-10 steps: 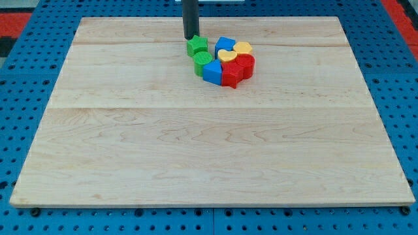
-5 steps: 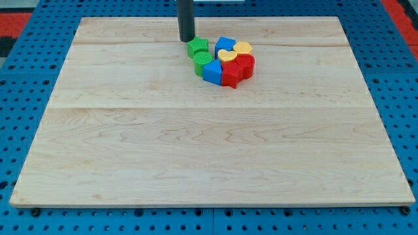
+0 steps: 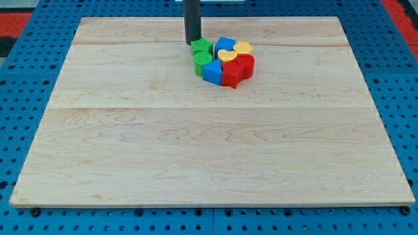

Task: Push the green star to the group of blocks

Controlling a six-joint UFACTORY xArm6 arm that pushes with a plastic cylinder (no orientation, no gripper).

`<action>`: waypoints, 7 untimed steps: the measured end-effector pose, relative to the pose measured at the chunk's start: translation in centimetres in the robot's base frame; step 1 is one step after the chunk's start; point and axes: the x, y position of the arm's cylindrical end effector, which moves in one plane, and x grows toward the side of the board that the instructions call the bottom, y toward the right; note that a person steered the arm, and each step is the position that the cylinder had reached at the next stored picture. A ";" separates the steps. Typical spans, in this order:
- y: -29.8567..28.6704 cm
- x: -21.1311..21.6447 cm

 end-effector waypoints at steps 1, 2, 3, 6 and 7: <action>1.1 0.0; 1.2 0.0; 1.3 0.0; -3.2 0.0; -2.3 0.1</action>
